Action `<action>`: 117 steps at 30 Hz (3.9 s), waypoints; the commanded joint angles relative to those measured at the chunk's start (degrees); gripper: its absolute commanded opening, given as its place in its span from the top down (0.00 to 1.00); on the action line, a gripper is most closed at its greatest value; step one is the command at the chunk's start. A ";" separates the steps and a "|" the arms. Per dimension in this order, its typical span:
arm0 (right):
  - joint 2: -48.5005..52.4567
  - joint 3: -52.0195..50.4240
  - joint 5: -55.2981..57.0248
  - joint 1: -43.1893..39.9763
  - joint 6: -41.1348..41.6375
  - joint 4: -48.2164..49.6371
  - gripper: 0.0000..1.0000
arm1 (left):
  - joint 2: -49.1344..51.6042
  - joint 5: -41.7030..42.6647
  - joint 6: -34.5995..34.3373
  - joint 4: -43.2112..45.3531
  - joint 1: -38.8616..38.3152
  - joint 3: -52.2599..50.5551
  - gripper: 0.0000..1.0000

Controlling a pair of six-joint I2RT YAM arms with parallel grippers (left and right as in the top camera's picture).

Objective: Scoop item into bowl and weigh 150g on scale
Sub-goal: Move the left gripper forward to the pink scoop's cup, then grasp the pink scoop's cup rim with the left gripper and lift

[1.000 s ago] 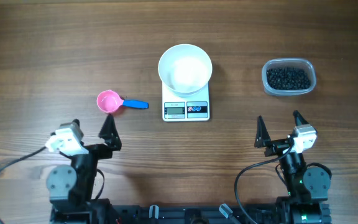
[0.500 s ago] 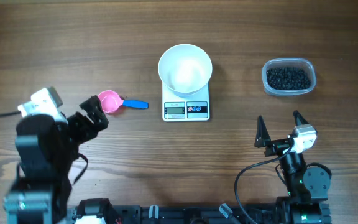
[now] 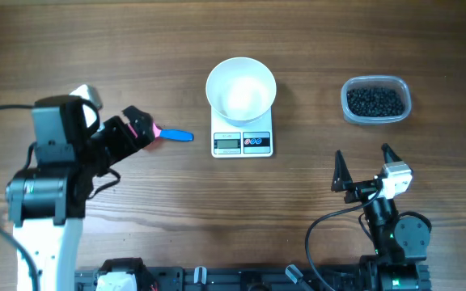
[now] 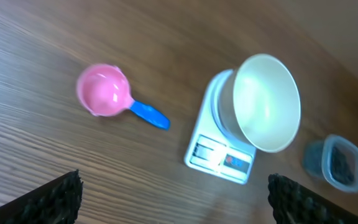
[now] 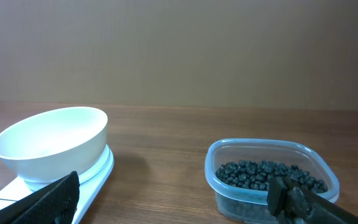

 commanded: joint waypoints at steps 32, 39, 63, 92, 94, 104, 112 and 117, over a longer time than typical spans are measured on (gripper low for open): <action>-0.35 -0.13 0.55 -0.17 -0.72 0.20 0.00 | 36.92 -17.00 -44.72 3.82 -0.22 0.24 0.26; -0.35 -0.13 0.55 -0.17 -0.72 0.20 0.00 | 37.86 -15.26 -50.69 11.28 -0.22 -6.45 0.31; -0.35 -0.13 0.55 -0.17 -0.70 0.20 0.00 | 37.97 -17.46 -51.39 27.12 -1.70 -15.89 0.61; -0.35 -0.13 0.55 -0.17 -0.70 0.20 0.00 | 21.18 -15.08 -45.40 13.38 0.24 -11.91 0.96; -0.35 -0.13 0.55 -0.17 -0.72 0.20 0.00 | 18.82 -13.49 -44.24 12.33 0.24 -11.67 0.96; -0.35 -0.13 -6.54 -0.17 12.26 1.22 0.00 | 8.68 -12.28 -43.98 6.67 0.24 -11.67 0.96; -0.35 -0.13 -11.34 -0.17 52.54 1.53 0.00 | 7.08 -8.81 -44.15 5.14 0.22 -11.37 0.96; -0.31 -0.07 -16.20 -0.17 44.37 5.86 0.00 | 7.02 -8.48 -44.17 4.11 0.22 -11.34 0.96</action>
